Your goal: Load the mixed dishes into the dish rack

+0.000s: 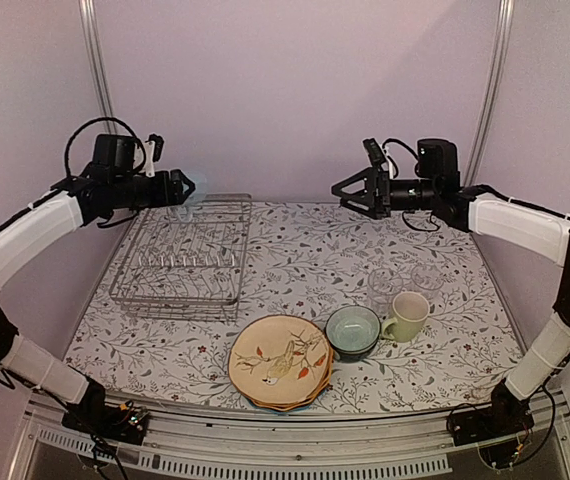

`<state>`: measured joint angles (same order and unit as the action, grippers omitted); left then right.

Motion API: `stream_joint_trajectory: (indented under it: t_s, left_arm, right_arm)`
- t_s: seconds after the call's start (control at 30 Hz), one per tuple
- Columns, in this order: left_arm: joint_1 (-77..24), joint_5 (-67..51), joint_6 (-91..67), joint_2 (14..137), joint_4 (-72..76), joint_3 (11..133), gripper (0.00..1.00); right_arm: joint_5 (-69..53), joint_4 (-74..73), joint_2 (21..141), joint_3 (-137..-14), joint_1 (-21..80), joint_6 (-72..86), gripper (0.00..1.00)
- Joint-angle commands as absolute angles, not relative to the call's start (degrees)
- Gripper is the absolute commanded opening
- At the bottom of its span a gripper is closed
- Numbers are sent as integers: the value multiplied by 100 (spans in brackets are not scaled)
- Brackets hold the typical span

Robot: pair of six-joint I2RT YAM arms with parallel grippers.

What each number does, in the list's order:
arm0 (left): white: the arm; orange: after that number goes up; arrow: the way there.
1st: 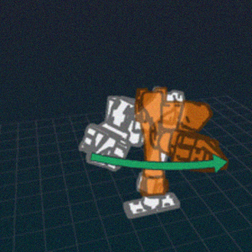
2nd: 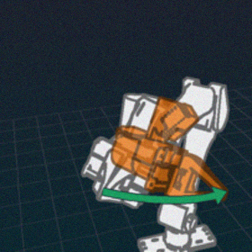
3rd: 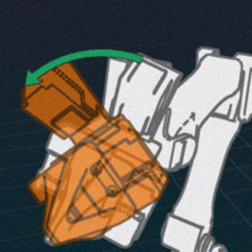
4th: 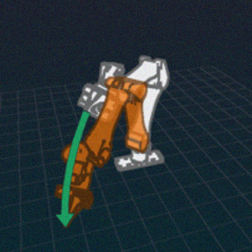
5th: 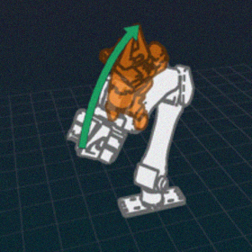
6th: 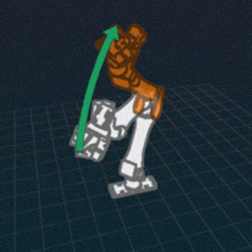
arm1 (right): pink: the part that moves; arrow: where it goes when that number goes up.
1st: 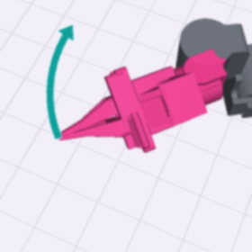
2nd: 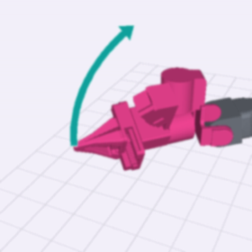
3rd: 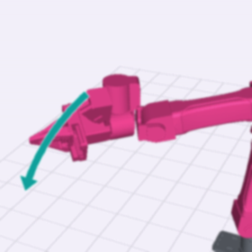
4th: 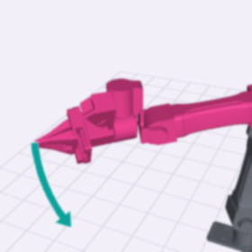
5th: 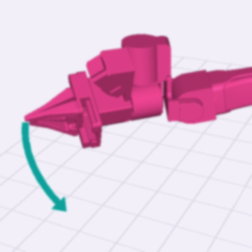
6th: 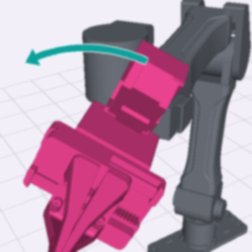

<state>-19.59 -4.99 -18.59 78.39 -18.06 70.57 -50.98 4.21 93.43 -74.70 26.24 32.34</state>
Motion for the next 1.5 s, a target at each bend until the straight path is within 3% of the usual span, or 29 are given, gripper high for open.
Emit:
stream_joint_trajectory:
  t_s: [0.0,0.27,0.57,0.77,1.03,1.17,1.47]
  left_arm:
    - [-1432,-17,-1262,8501,-2968,8031,0]
    - [-629,146,-906,10542,-4237,10073,4]
    - [-580,315,-643,12328,-5612,12319,9]
    - [-567,472,-631,13198,-6202,13195,11]
    - [-534,352,-672,13633,-6222,13467,14]
    - [-490,364,-707,13781,-6231,13599,20]
    - [-395,154,-752,14095,-6213,13602,48]
  right_arm:
    - [-4892,224,9212,-7235,2637,2991,97]
    - [-4860,244,9164,-6946,2637,2855,97]
    - [-4825,258,9145,-6707,2637,2708,97]
    - [-4857,325,9184,-6572,2637,2707,97]
    - [-4852,351,9262,-6497,2642,2691,97]
    - [-4838,352,9272,-6468,2637,2692,97]
    - [-4808,352,9281,-6423,2641,2694,97]
